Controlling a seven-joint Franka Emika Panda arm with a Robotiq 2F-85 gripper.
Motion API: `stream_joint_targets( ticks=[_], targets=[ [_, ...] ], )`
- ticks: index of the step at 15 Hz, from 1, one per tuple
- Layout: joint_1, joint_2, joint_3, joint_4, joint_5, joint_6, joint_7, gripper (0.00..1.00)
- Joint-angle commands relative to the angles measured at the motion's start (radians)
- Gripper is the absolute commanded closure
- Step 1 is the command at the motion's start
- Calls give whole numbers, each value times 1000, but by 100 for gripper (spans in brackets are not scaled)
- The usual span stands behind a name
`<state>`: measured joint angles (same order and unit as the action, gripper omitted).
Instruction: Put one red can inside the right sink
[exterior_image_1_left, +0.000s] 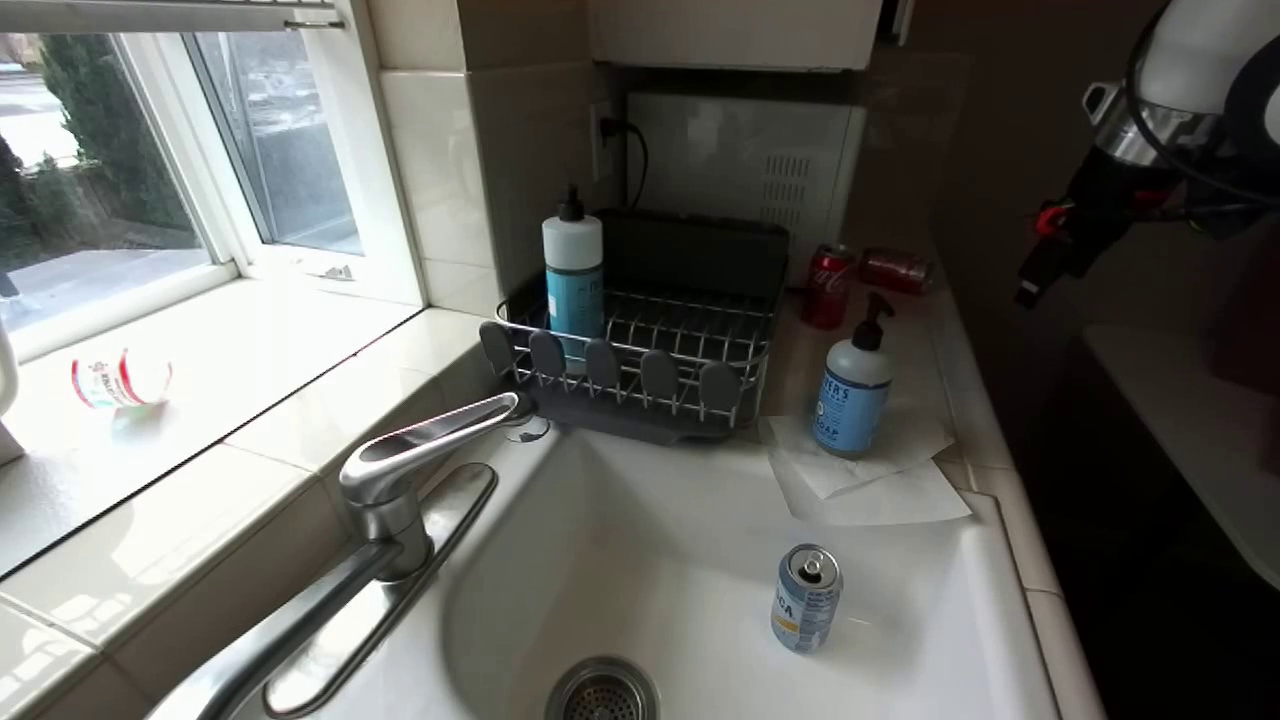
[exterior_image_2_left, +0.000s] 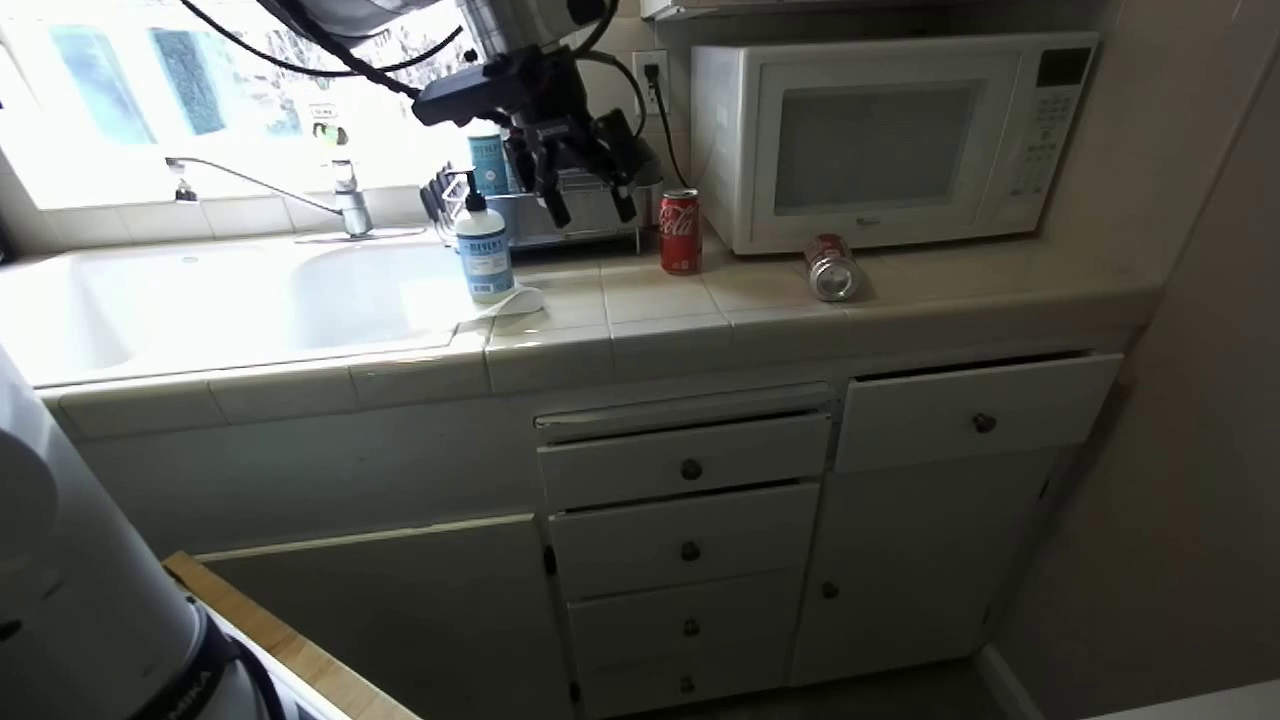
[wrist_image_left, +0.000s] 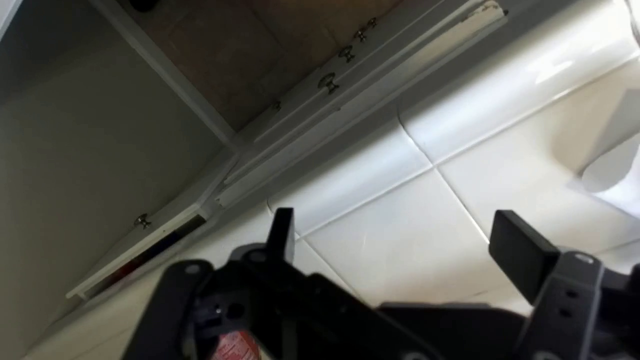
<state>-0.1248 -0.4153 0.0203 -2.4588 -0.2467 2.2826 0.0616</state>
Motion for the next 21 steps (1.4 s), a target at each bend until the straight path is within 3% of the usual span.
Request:
stream_joint_targets(
  ticks=[1, 5, 12, 21],
  targets=[
    [33, 101, -18, 137, 28, 1, -36, 0],
    [67, 185, -70, 216, 104, 103, -173, 0],
    [89, 293, -123, 201, 264, 349, -394, 0],
    [81, 304, -110, 206, 260, 339, -396, 0]
  ],
)
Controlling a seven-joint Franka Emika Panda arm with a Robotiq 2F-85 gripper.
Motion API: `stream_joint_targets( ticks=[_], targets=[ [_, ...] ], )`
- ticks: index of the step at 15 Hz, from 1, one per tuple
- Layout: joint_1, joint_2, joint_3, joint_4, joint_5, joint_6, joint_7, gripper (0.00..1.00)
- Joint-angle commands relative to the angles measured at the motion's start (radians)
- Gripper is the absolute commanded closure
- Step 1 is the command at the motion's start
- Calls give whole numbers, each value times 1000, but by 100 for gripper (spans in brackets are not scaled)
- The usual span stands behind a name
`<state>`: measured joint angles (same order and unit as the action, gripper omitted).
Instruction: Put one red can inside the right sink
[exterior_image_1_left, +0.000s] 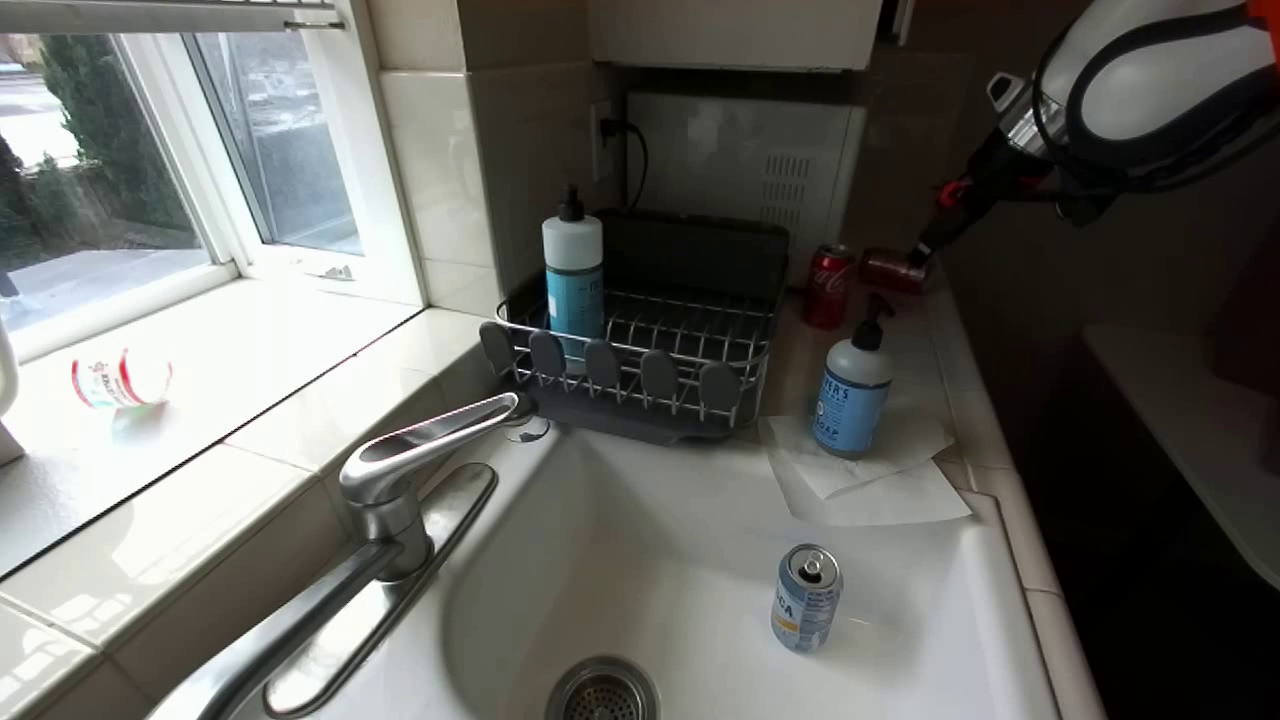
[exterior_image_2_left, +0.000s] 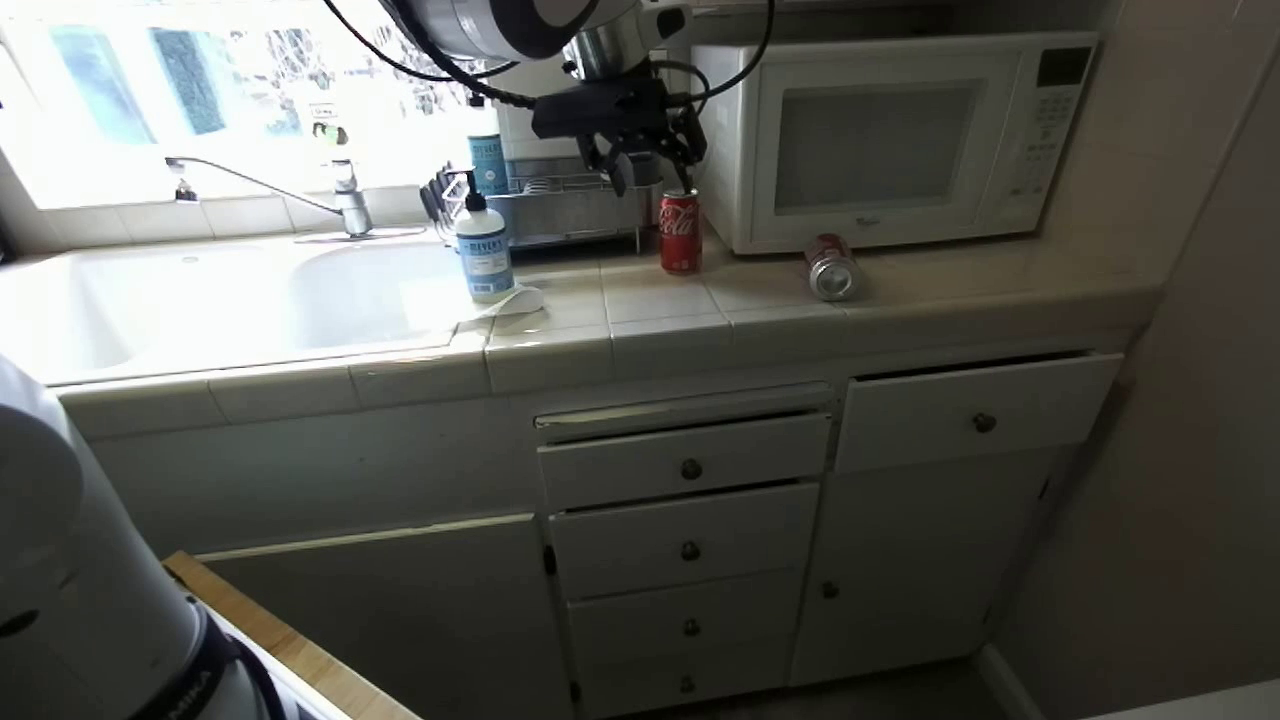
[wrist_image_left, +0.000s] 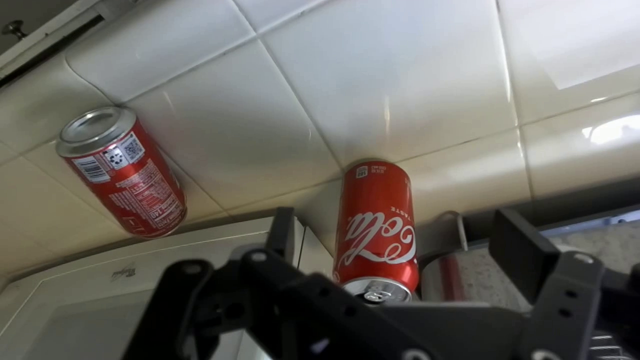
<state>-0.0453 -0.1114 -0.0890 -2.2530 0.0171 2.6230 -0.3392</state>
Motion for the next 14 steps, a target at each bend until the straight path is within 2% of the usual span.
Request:
stream_joint_targets(
  ticks=[1, 3, 6, 14],
  targets=[
    [2, 0, -1, 1, -3, -1, 4, 0],
    [-2, 32, 2, 22, -24, 31, 25, 0],
    [4, 77, 2, 58, 20, 57, 20, 0],
    [-16, 217, 28, 173, 293, 110, -115, 0]
  ],
)
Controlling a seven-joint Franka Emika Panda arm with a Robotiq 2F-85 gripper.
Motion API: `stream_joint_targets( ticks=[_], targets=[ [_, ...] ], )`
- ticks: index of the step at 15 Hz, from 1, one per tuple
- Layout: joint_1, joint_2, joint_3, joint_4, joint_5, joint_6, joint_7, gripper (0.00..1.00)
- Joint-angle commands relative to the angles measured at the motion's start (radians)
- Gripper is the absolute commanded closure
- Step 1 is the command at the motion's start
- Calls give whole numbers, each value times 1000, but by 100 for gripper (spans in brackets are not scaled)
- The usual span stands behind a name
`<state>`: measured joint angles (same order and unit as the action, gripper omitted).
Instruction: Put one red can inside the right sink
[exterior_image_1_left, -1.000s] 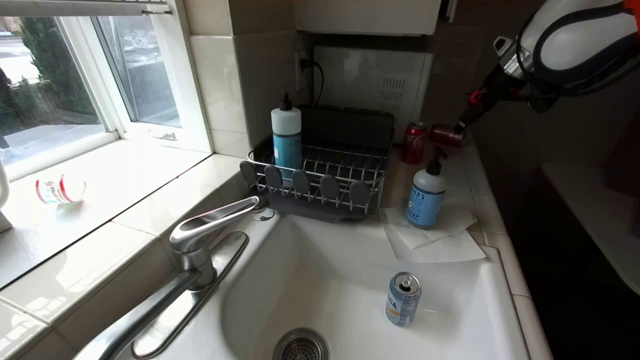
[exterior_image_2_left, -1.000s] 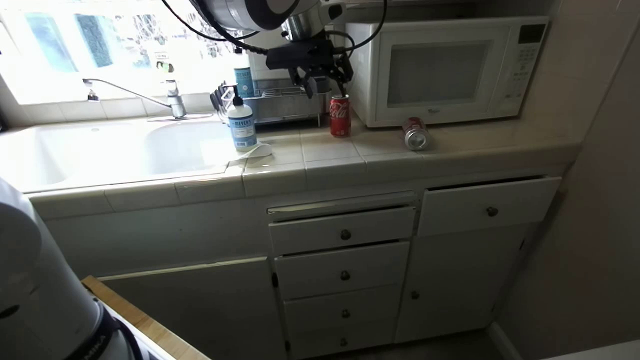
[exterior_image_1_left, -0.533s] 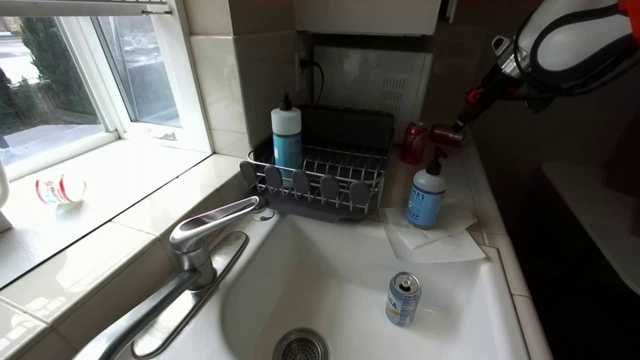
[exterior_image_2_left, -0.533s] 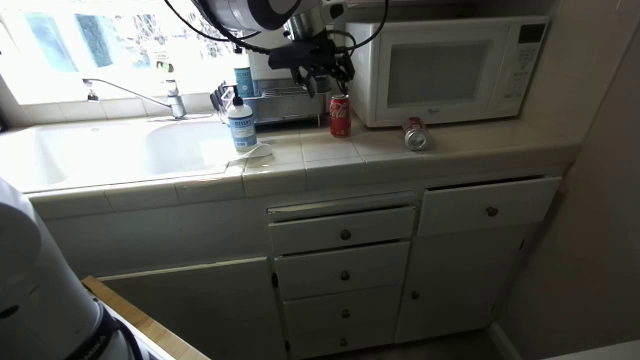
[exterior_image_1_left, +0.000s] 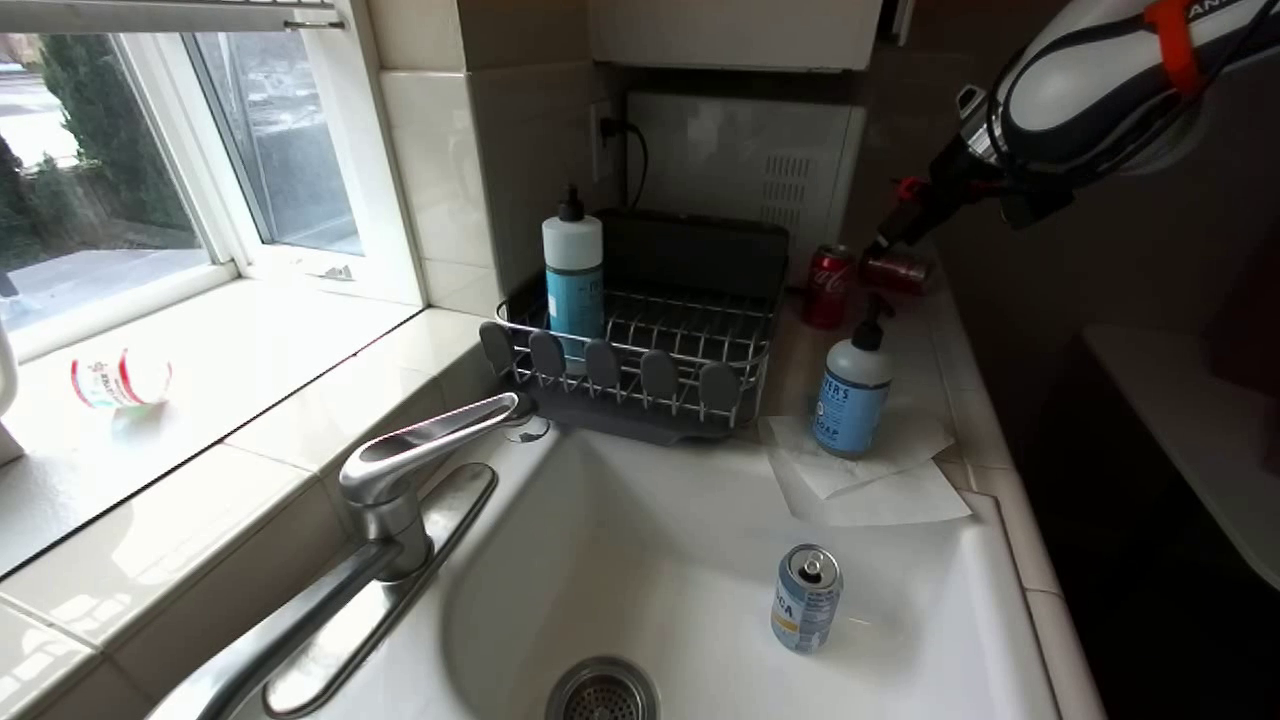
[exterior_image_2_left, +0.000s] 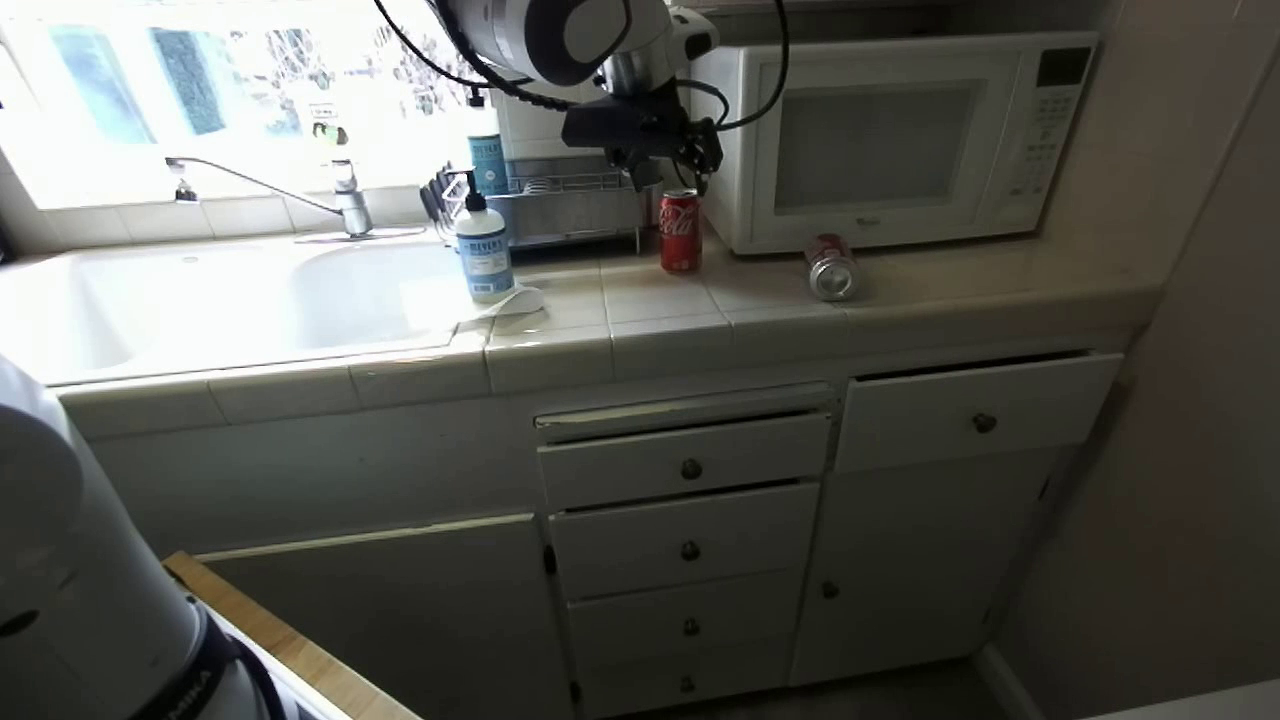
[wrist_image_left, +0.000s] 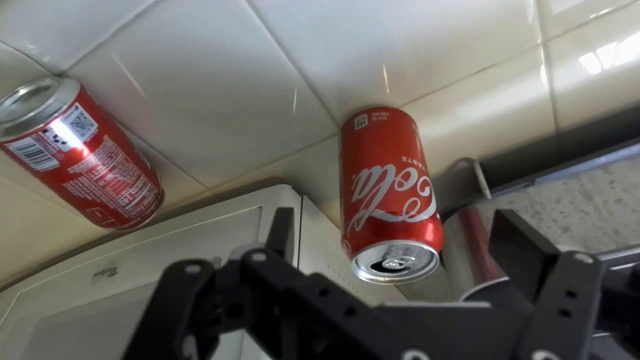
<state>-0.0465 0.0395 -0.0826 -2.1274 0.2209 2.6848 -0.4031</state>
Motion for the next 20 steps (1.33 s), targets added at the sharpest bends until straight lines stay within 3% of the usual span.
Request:
stream_joint_targets(
  ticks=[1, 5, 12, 13, 20],
  targets=[
    [-7, 82, 13, 65, 121, 33, -77, 0],
    [-13, 131, 21, 110, 202, 22, -138, 0],
    [-14, 192, 33, 165, 237, 11, -218, 0],
    [-56, 197, 78, 170, 207, 15, -205, 0],
    [-108, 236, 143, 206, 205, 33, -242, 0]
  ],
)
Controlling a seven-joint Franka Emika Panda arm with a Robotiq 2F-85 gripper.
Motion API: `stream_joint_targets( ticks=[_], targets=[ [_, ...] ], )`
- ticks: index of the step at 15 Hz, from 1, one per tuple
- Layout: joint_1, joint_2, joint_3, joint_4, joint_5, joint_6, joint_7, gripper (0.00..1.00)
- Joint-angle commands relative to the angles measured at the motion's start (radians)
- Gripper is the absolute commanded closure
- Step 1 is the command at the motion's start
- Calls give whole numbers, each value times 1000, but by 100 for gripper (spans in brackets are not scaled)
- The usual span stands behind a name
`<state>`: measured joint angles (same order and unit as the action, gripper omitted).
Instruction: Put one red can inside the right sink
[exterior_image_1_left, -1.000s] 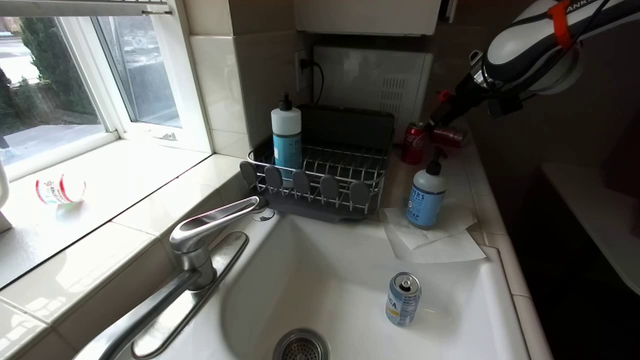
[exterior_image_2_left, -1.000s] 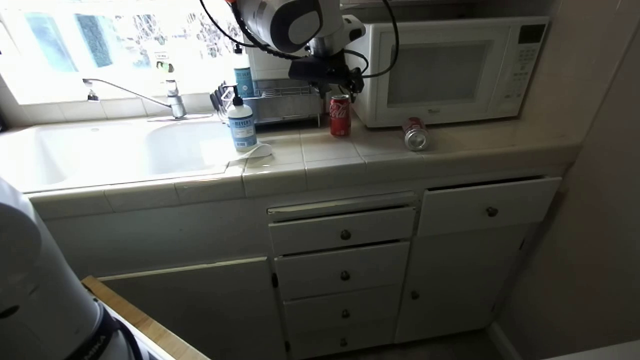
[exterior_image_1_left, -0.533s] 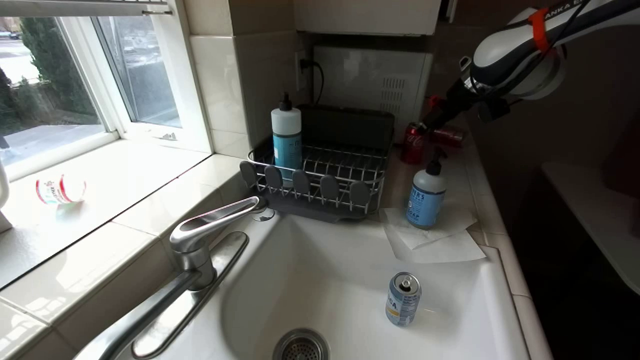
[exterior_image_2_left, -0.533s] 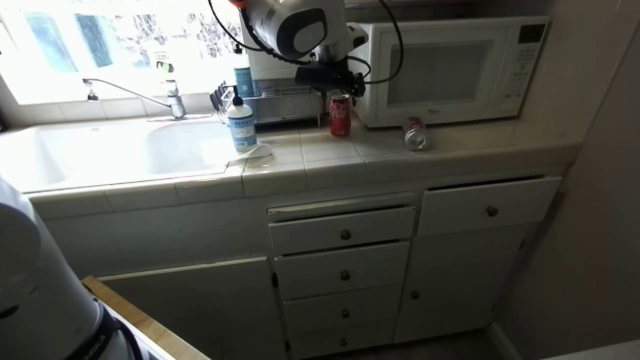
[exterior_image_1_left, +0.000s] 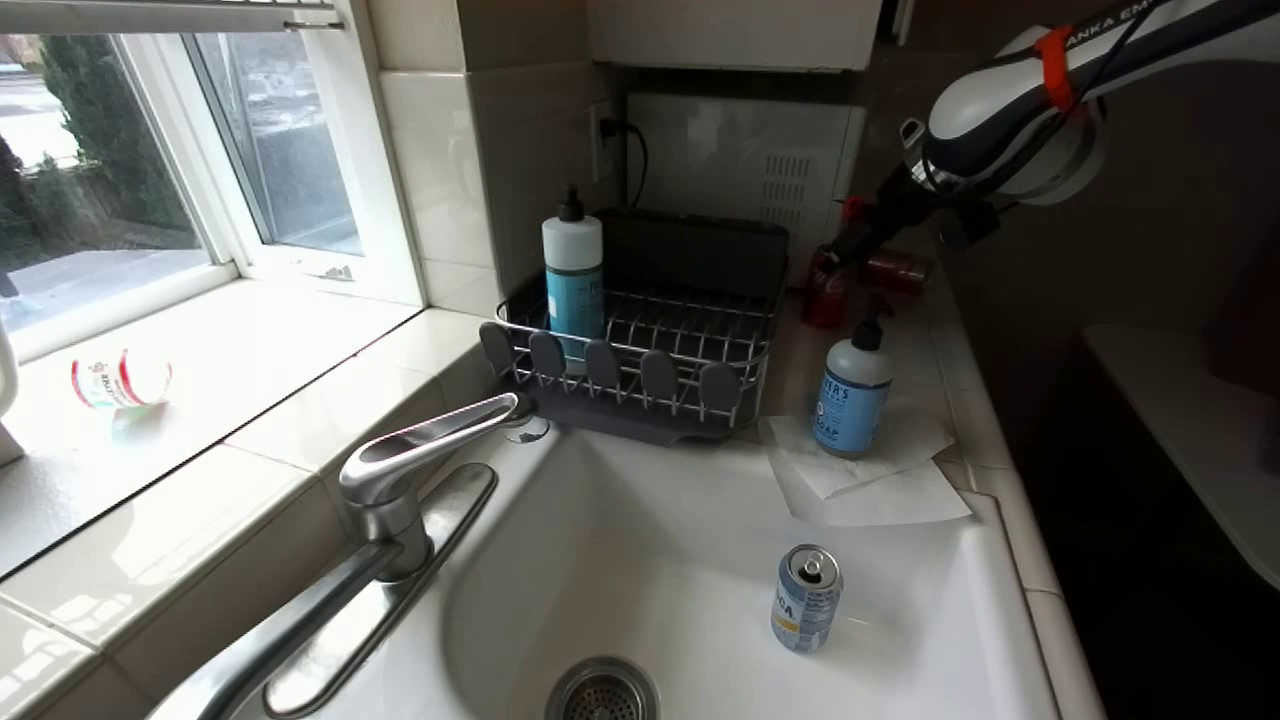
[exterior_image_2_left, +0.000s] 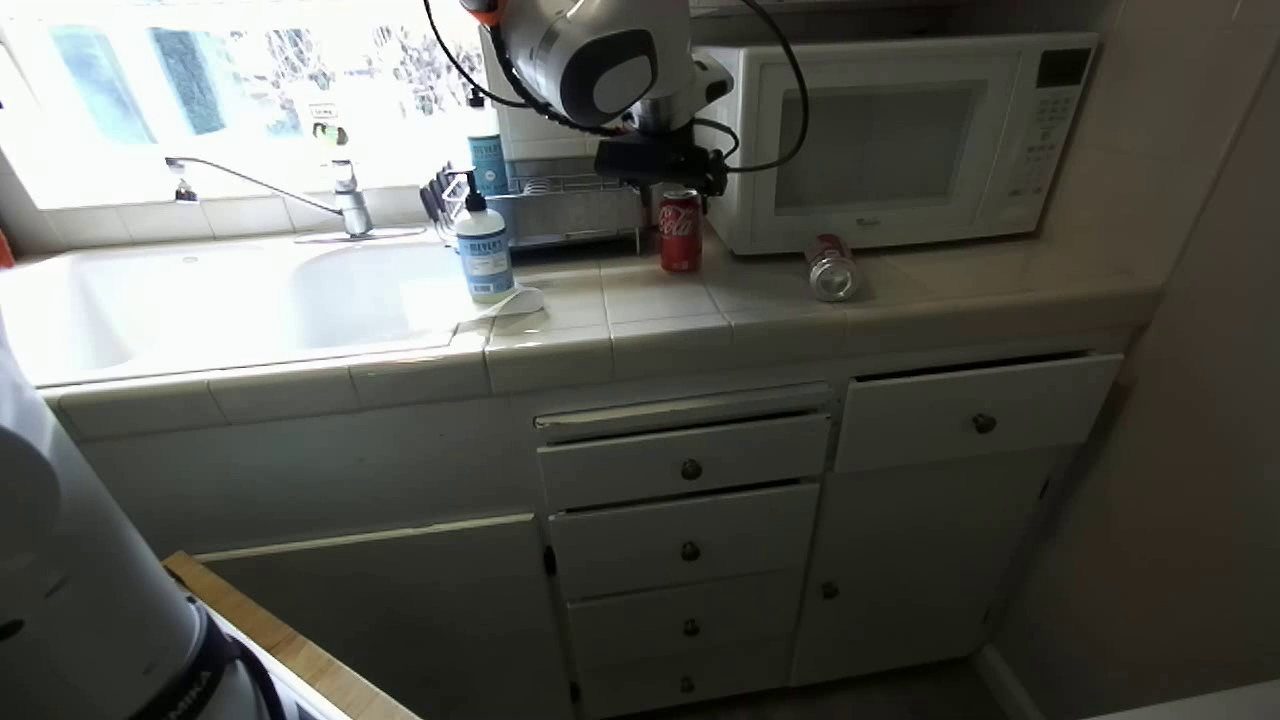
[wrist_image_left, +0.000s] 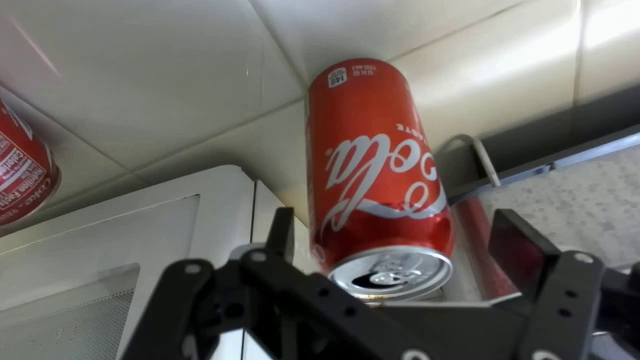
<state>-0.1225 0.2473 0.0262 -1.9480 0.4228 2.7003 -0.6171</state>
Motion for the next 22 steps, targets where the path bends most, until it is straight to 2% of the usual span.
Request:
stream_joint_targets(
  ticks=[1, 5, 7, 10, 11, 12, 13, 18, 20, 22],
  targets=[
    [-37, 33, 40, 31, 2, 18, -33, 0],
    [-53, 46, 57, 42, 0, 19, -56, 11],
    [-59, 55, 65, 49, -1, 21, -73, 12],
    [-65, 65, 77, 56, -1, 29, -101, 24],
    [-66, 66, 80, 55, -4, 31, -105, 22],
    [-65, 65, 80, 54, -10, 31, -106, 28],
    [-63, 63, 79, 52, -16, 31, -107, 25],
    [-50, 51, 69, 40, -57, 38, -80, 32],
    [-43, 40, 62, 31, -81, 38, -56, 30],
    [-38, 29, 59, 21, -105, 38, -34, 32]
  ],
)
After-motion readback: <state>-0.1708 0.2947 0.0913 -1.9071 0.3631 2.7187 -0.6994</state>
